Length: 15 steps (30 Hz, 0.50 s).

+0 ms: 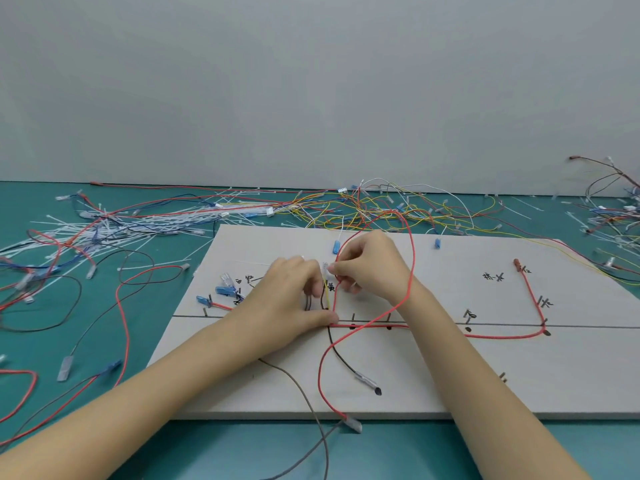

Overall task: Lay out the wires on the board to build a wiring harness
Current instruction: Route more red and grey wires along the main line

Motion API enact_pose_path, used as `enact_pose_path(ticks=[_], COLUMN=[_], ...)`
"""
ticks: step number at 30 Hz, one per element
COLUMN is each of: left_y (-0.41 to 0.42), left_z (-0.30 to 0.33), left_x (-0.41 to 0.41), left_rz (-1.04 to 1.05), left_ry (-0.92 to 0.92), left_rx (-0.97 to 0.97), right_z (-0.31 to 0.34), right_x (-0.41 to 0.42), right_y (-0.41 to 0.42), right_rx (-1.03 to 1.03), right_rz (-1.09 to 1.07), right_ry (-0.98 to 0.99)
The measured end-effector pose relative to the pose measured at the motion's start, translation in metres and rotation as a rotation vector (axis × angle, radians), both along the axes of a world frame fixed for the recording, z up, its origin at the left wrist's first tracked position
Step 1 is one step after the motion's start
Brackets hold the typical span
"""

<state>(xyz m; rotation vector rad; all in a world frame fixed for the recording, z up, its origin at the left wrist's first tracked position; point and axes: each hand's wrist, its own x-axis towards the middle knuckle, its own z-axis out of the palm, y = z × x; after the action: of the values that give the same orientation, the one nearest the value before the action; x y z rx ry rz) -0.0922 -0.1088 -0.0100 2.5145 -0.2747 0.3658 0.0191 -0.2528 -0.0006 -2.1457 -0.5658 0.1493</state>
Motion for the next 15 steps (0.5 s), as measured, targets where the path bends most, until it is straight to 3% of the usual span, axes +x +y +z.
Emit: enact_pose_path(ticks=[7, 11, 15], left_y=[0.015, 0.017, 0.018], left_z=[0.007, 0.004, 0.001], left_x=[0.014, 0.015, 0.018], left_rz=[0.036, 0.034, 0.033], left_ry=[0.191, 0.196, 0.233], left_rx=[0.270, 0.198, 0.067], right_z=[-0.003, -0.002, 0.000], right_x=[-0.004, -0.006, -0.009], right_y=[0.000, 0.002, 0.011], right_rx=[0.083, 0.142, 0.066], right_rz=[-0.049, -0.066, -0.064], right_ry=[0.054, 0.042, -0.060])
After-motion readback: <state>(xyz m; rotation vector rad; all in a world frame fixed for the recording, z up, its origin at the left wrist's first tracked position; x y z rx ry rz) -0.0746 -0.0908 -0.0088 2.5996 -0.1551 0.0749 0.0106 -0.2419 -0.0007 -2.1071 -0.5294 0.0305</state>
